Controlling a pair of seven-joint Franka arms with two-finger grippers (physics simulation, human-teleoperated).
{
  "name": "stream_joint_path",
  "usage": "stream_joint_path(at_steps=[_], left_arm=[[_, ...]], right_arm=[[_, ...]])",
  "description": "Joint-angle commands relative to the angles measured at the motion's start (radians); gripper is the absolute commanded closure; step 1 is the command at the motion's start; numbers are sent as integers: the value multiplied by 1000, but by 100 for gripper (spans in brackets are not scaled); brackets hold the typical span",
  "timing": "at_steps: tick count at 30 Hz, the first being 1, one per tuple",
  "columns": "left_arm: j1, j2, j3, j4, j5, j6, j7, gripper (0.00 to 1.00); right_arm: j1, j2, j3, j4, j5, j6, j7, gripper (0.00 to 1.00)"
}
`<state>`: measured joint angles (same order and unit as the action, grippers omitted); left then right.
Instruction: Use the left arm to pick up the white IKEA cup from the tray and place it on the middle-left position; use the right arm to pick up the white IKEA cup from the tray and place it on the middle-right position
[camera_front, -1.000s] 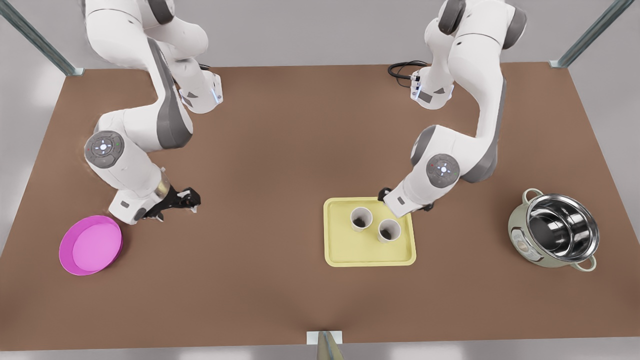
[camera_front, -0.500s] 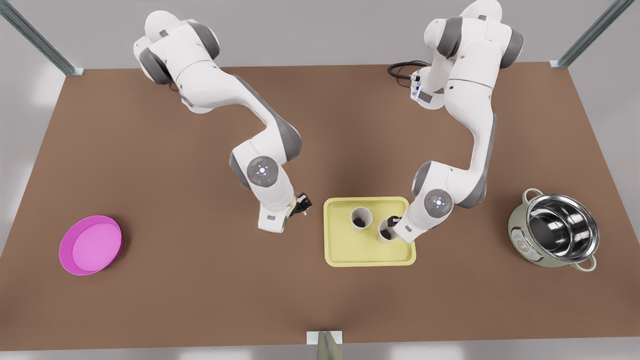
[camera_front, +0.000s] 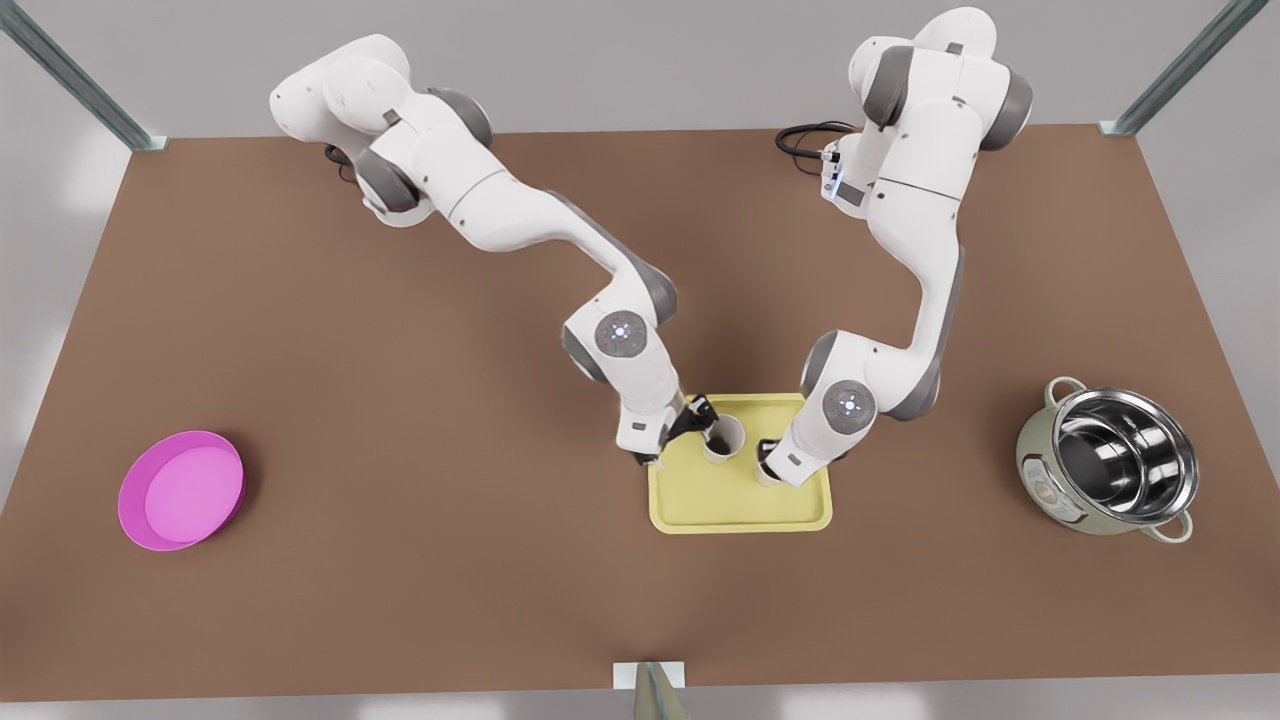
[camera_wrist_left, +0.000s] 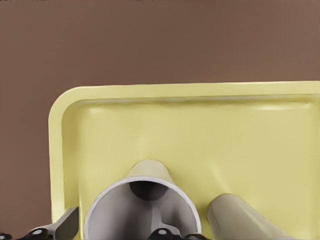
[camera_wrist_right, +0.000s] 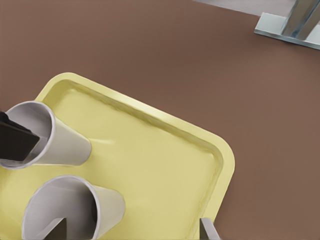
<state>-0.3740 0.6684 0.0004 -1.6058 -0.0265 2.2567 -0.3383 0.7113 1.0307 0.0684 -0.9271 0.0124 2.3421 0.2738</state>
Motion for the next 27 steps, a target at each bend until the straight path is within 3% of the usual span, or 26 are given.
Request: stream_joint_path(at_steps=[1,2,5,9,11,15,16,19,21,23,26,27], left_arm=[[1,-1,0,1,-9,33,-65,67],[1,-1,1,3,-9,32,-65,80],[-2,-7,1,4,-9,27,-70,100],[0,-42,9,6,-7,-3,-70,100],[33,-110,12,9,3,-120,-47,100],[288,-187,12,-45,-6,-143,489,100],[331,-190,12,-54,-6,-132,574,100],[414,-202,12,-230,-9,154,706,100],[431,-185,10,-266,-13,224,731,100],[429,-158,9,-266,-47,268,731,100],[429,-159,4,-266,-82,271,731,100],[429,-159,4,-266,-82,271,731,87]], right_arm=[[8,25,4,2,1,157,173,3],[10,40,22,7,1,192,174,4],[39,69,19,10,1,237,180,7],[45,95,19,14,1,263,179,8],[43,100,14,14,1,264,171,8],[43,115,10,14,1,266,154,14],[43,118,10,14,1,266,154,15],[43,132,8,14,1,293,148,17],[43,132,7,14,1,293,145,30],[43,132,10,14,1,293,128,65],[45,131,11,14,1,292,128,88],[45,131,11,14,0,290,127,92]])
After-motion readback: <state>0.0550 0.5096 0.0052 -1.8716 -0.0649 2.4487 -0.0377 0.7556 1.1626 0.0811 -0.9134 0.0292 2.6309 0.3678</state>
